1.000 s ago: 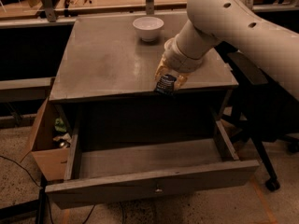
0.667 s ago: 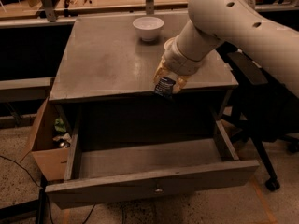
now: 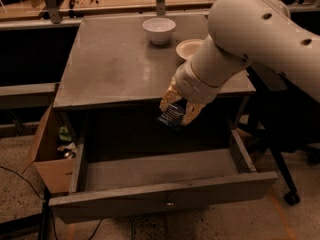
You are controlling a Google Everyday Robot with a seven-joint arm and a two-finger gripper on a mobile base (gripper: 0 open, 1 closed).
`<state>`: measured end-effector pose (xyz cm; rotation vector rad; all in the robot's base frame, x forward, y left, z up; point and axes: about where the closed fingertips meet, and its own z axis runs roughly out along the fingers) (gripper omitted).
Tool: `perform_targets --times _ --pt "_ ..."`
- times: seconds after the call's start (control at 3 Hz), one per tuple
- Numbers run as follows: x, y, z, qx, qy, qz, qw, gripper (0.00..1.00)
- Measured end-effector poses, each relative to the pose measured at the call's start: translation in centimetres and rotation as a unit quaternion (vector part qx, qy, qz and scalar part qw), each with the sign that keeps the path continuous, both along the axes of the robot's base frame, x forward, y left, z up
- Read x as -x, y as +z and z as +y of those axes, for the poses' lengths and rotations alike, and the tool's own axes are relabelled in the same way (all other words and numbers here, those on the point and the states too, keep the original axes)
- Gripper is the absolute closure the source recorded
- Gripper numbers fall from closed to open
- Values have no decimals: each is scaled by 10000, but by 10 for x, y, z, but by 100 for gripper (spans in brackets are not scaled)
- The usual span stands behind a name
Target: Place rxbar blueberry into top drawer
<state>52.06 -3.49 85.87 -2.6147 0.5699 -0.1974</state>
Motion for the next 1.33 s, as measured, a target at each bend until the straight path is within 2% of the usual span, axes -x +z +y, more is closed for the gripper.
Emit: perform_targets --times 0.33,1.0,1.33 --pt "22 -47 3 -134 -42 168 9998 100" --pt "35 -164 0 -296 -10 529 9982 100" --pt "37 -199 2 -411 -22 679 9968 83"
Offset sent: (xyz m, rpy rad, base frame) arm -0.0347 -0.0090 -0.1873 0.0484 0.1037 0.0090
